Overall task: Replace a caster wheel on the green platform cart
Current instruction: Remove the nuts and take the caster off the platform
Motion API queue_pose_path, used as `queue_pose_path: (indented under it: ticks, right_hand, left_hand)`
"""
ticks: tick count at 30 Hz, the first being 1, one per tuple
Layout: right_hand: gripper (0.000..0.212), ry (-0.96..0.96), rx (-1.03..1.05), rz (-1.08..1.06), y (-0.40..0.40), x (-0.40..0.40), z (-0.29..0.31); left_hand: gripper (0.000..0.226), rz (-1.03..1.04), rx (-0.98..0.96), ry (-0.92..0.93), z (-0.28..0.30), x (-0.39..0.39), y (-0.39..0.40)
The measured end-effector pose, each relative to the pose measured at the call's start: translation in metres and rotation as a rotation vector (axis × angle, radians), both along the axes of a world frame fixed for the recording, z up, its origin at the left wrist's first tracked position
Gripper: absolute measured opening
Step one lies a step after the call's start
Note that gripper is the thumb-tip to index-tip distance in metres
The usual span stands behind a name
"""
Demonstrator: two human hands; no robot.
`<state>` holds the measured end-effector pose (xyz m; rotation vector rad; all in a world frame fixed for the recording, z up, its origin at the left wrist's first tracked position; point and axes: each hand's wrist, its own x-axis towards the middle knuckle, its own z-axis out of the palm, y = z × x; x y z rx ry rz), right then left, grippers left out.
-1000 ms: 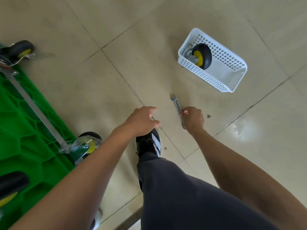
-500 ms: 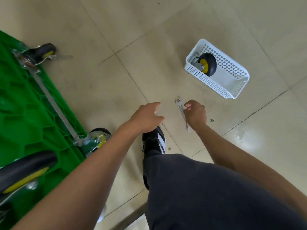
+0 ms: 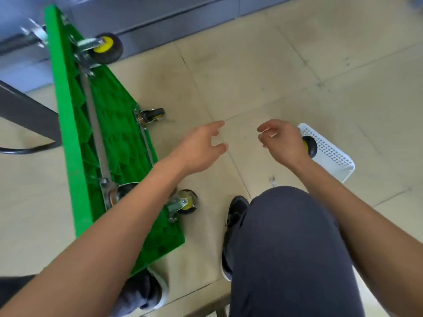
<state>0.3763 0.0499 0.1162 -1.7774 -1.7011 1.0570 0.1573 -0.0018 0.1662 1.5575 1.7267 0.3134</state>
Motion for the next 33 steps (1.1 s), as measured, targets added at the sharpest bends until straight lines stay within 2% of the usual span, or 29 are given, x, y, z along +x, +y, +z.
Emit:
queue_pose_path:
  ticks: [4,8,15,22,28,33]
  right_hand:
    - [0.010,0.038,0.042,0.080,-0.003,-0.031,0.060]
    - [0.006,0.036,0.037,0.252,-0.005,-0.070,0.114]
    - [0.016,-0.048,-0.008,0.664,-0.030,-0.165,0.181]
    - [0.019,-0.104,-0.108,0.844,-0.072,-0.241,0.130]
    - [0.021,-0.101,-0.122,0.847,-0.084,-0.251,0.089]
    - [0.027,-0.088,-0.088,0.846,-0.090,-0.250,0.078]
  left_hand:
    - [0.064,0.027,0.158,0.054,0.058,-0.037,-0.025]
    - [0.064,0.075,0.264,0.076,0.101,-0.076,-0.053]
    - [0.061,0.175,0.348,0.150,0.129,-0.140,-0.091]
    - [0.057,0.163,0.360,0.304,0.110,-0.177,-0.108]
    - [0.059,0.128,0.314,0.290,0.090,-0.193,-0.113]
    - [0.061,0.069,0.314,0.317,0.081,-0.199,-0.107]
